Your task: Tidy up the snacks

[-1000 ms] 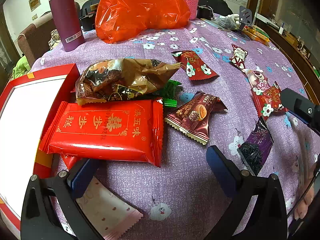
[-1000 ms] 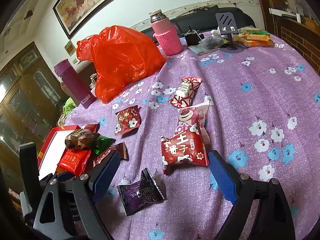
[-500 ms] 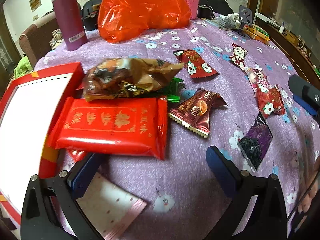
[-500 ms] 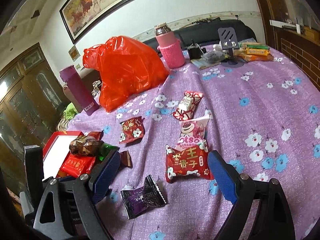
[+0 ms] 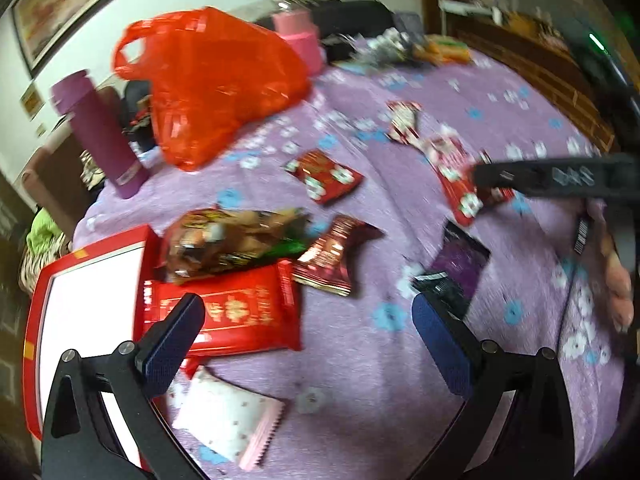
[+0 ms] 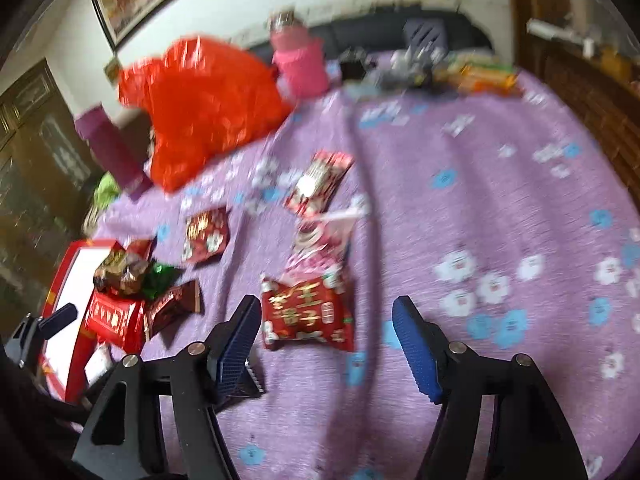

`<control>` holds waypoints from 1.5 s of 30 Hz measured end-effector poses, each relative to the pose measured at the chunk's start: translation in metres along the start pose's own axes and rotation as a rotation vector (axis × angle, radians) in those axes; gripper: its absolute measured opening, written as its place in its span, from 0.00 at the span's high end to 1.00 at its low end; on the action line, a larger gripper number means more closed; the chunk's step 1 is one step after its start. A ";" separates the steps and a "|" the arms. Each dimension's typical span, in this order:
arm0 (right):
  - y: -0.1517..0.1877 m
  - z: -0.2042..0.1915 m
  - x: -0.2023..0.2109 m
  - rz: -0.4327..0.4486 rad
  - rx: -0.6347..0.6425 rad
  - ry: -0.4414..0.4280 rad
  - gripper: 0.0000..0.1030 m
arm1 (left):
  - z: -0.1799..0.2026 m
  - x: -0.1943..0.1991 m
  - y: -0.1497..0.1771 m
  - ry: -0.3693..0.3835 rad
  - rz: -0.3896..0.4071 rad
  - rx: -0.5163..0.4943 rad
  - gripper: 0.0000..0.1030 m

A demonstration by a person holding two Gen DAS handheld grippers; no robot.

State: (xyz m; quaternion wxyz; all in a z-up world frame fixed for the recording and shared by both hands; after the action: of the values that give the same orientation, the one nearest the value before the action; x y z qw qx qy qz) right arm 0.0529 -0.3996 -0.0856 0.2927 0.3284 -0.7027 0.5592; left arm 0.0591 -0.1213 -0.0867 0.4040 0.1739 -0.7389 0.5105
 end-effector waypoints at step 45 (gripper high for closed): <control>-0.017 -0.001 0.006 0.021 -0.129 -0.370 0.60 | 0.065 0.001 0.009 0.314 -0.042 -0.029 0.79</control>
State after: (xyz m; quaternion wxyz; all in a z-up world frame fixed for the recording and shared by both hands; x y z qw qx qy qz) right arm 0.0622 -0.4019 -0.0708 0.1729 0.3989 -0.7822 0.4462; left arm 0.0257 -0.1753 -0.1016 0.5277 0.1014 -0.6702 0.5120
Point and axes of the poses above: each gripper's, at about its wrist camera, not at the fingertips, and x roughly against the way its jaws point, z to its right, y to its underside, the point moved 9 cm from there along -x, roughly the way its jaws point, and after that the axes turned 5 degrees about x, right-handed, at the moved point
